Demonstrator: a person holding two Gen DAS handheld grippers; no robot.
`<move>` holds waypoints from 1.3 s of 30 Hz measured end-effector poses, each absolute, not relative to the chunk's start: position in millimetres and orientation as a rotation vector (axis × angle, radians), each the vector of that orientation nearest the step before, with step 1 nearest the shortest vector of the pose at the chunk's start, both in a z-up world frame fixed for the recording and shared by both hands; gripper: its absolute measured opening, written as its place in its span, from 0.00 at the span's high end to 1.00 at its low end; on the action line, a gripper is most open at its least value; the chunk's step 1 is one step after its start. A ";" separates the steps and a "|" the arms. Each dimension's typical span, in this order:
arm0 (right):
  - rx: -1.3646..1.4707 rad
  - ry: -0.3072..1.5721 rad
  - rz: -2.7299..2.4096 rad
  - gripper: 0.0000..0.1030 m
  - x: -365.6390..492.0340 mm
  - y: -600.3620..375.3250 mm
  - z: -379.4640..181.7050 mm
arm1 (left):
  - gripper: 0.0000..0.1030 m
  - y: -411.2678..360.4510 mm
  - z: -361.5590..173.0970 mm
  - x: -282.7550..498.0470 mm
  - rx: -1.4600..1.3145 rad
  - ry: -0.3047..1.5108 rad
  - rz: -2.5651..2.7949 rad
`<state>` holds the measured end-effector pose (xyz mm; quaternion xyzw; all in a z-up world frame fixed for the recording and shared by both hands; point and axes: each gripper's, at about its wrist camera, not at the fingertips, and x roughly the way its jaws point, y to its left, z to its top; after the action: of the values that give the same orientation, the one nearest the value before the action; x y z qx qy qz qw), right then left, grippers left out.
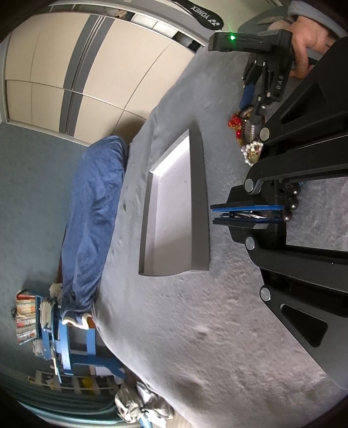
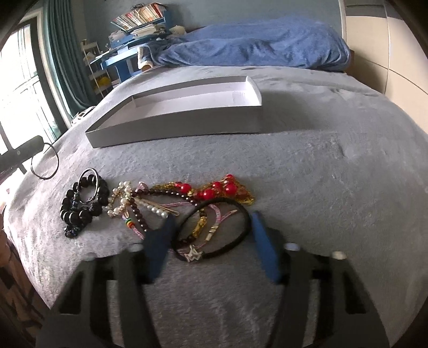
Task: Organize jewelry
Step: 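Close the right gripper on the black hair tie while the left gripper holds the hoops, then carry the hoops and hair tie in both grippers over the grey tray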
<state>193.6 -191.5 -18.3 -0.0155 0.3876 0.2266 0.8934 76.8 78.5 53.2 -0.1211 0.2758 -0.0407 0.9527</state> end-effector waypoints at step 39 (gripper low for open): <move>0.517 0.848 0.530 0.93 213.0 -284.1 -17.4 | 0.95 46.2 57.2 84.3 -0.175 0.577 -0.126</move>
<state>213.0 -284.1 -17.4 0.2449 0.4018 0.2511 0.8459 84.3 46.2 57.2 -0.0860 0.2840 -0.0621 0.9529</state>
